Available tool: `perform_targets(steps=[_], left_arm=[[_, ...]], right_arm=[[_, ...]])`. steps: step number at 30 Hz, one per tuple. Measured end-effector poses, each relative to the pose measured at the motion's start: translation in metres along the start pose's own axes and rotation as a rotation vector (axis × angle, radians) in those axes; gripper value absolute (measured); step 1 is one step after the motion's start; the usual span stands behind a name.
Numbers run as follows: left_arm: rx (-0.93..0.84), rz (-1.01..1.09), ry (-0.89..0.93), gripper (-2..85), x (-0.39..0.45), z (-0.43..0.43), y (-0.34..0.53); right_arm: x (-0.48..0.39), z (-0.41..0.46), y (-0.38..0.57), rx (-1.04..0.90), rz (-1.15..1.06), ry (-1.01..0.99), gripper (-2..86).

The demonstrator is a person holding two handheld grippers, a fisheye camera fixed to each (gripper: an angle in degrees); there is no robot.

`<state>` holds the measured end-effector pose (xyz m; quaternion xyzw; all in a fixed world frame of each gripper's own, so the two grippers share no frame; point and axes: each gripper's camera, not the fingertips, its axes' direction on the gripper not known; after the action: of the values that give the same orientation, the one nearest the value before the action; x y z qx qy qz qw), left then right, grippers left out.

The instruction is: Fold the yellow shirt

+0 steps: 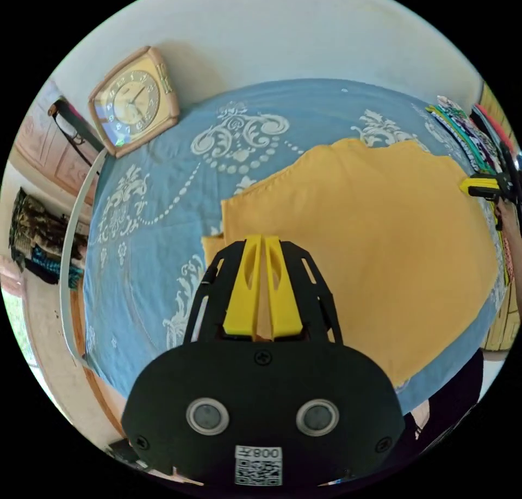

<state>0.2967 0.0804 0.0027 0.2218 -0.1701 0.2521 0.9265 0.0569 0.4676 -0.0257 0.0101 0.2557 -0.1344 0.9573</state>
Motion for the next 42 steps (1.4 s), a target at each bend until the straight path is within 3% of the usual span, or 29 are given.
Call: perform_targets(steps=[6,10,17,26,32,37,42], left_arm=[[0.081,-0.129,0.096,4.9,-0.055,-0.03,0.044],[0.002,-0.183,0.185,6.5,-0.08,-0.016,0.074],[-0.028,-0.223,0.267,1.3,-0.108,-0.011,0.094],[-0.057,-0.273,0.281,0.9,-0.139,0.001,0.125],[0.058,-0.249,0.261,1.6,-0.135,-0.02,0.142],[-0.067,-0.26,0.25,1.1,-0.133,0.007,0.154],[0.076,-0.264,0.316,1.0,-0.133,-0.022,0.168]], right_arm=[[0.036,-0.062,0.038,0.151,0.115,-0.047,2.4],[0.054,-0.088,0.084,0.185,0.223,-0.123,2.8],[0.087,-0.112,0.152,0.152,0.386,-0.228,2.9],[0.099,-0.134,0.184,0.118,0.397,-0.287,3.6],[0.078,-0.174,0.217,0.141,0.344,-0.235,2.9],[0.074,-0.16,0.243,0.033,0.345,-0.223,1.9],[0.082,-0.201,0.27,0.1,0.377,-0.211,2.1]])
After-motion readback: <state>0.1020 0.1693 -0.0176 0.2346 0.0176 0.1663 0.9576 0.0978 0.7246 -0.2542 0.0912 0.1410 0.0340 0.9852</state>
